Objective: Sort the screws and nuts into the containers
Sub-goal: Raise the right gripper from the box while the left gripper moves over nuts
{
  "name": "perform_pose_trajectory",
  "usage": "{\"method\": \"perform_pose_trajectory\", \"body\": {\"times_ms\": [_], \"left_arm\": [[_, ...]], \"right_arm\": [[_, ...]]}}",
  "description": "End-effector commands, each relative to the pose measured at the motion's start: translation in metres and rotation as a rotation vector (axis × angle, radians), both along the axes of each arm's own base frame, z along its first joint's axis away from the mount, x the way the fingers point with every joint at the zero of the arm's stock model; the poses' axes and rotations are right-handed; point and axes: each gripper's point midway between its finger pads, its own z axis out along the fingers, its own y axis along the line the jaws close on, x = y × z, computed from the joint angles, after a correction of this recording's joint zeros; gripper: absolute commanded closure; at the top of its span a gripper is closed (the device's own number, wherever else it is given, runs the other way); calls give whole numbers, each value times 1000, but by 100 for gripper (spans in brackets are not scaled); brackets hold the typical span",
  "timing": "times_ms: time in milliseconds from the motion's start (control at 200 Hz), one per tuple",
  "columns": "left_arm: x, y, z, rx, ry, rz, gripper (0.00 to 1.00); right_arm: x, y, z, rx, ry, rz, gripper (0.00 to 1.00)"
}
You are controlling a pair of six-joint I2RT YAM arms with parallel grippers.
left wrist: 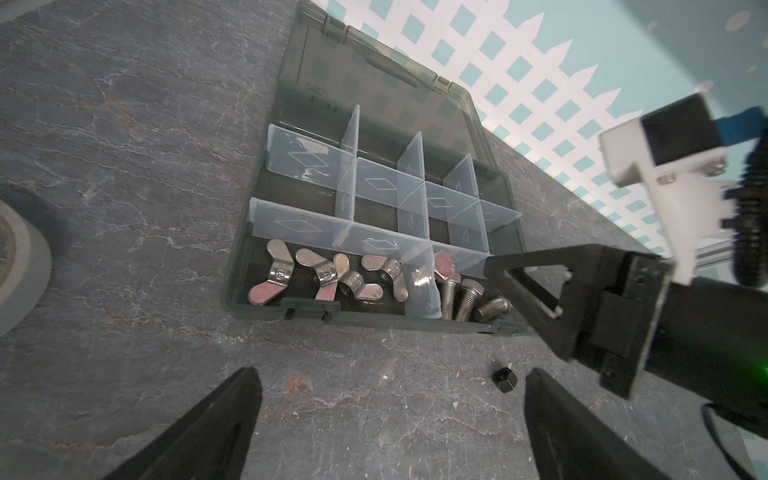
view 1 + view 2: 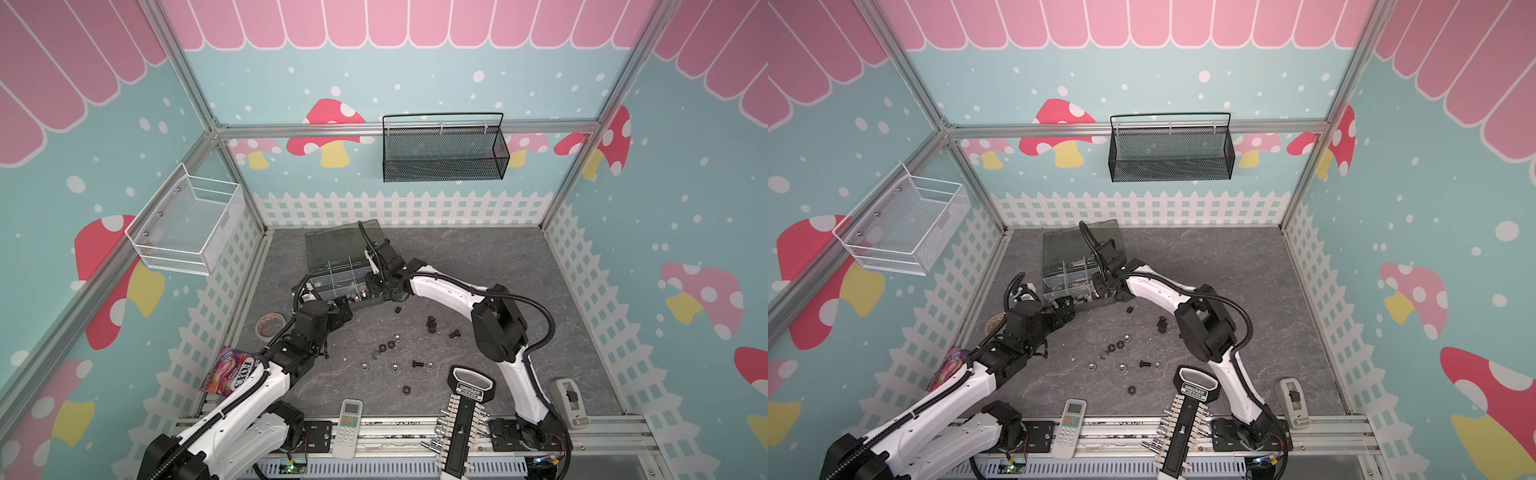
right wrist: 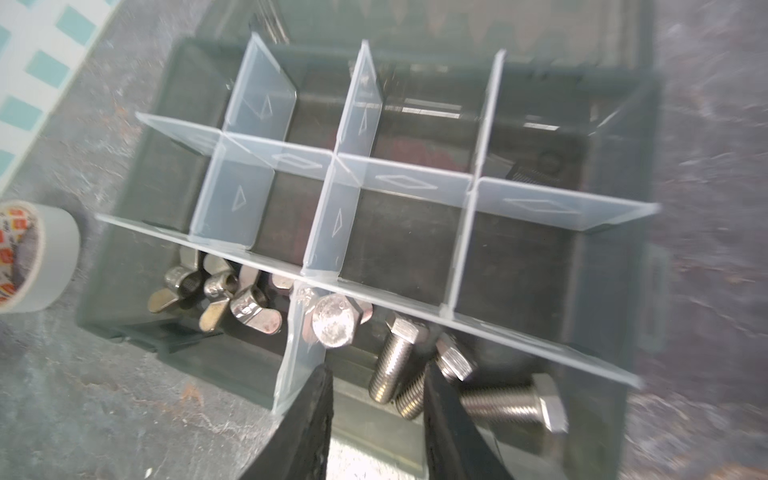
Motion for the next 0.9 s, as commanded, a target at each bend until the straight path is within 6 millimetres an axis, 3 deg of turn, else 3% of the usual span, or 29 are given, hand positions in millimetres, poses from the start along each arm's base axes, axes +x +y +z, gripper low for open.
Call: {"method": "perform_pose_trajectory", "body": {"times_ms": [0,290,525,785,895], "left_arm": [[-1,3,-3,14,12,4,1],[-3,-13,-12,43,88,-103,5],[-8,-32,-22,53,177,-233,10],[-35,-56,-36,88,292,-398,20],[-52,-70,-44,120,355,-487,26]], "right_arm": [[3,-11,25,13,-58,-56,62],[-2,-47,47,10,-138,-174,61],[-15,-103,66,7,-214,-328,54],[-41,-174,65,-59,-267,-505,28],[-53,-200,68,-50,-284,-584,10]]}}
